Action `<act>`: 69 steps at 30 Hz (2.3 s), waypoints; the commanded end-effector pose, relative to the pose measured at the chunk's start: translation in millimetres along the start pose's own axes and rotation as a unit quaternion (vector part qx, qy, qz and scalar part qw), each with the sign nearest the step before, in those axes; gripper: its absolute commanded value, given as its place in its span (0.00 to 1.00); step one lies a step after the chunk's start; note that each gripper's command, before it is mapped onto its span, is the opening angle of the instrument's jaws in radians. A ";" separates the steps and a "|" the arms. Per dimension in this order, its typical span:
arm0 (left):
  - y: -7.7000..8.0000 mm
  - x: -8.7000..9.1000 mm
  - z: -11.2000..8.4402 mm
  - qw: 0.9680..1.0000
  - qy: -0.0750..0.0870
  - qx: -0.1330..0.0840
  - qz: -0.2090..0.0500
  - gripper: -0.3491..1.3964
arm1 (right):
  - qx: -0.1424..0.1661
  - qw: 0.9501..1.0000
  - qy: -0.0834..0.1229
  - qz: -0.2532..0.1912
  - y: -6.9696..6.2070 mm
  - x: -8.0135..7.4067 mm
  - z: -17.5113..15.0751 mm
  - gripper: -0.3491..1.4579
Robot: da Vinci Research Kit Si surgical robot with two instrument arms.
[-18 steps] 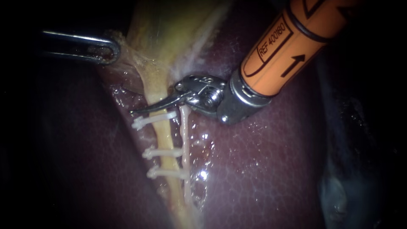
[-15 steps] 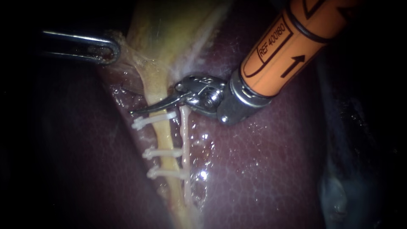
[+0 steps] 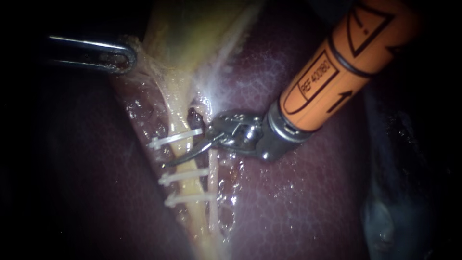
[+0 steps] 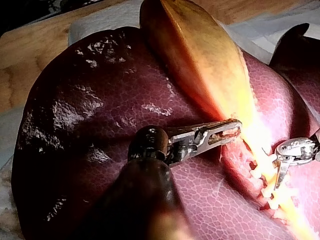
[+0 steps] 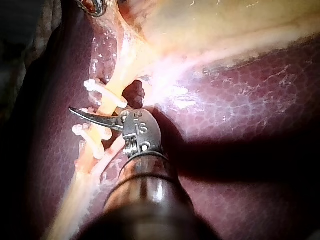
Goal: Go to the cutting position left tube
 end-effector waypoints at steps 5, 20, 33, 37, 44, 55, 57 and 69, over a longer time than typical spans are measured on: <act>0.0 0.0 0.0 1.000 0.000 0.000 0.000 0.00 | 0.021 1.000 0.006 0.007 -0.4 -0.3 1.1 0.97; -0.1 0.0 -0.1 1.000 0.000 0.000 0.000 0.00 | 0.077 0.993 0.085 0.017 -0.5 1.2 2.7 0.96; -0.1 0.0 -0.2 1.000 0.000 0.000 0.000 0.00 | 0.103 0.991 0.081 0.015 -2.5 1.5 1.8 0.96; 0.0 0.0 -0.2 1.000 0.000 0.000 0.000 0.00 | 0.117 0.990 0.081 0.015 -3.2 2.2 0.9 0.94; 0.0 0.0 -0.3 1.000 0.000 0.001 0.000 0.00 | 0.120 0.989 0.082 0.016 -3.5 2.1 0.2 0.93; 0.0 0.1 -0.3 1.000 0.000 0.001 0.000 0.00 | 0.114 0.992 0.054 0.015 -3.5 0.9 -1.8 0.90; 0.0 0.1 -0.3 1.000 0.000 0.000 0.000 0.00 | 0.111 0.993 0.049 0.015 -3.4 0.7 -2.0 0.89; 0.1 0.2 -0.2 1.000 0.000 0.000 0.001 0.00 | 0.093 0.995 0.026 0.017 -2.8 0.3 -2.0 0.88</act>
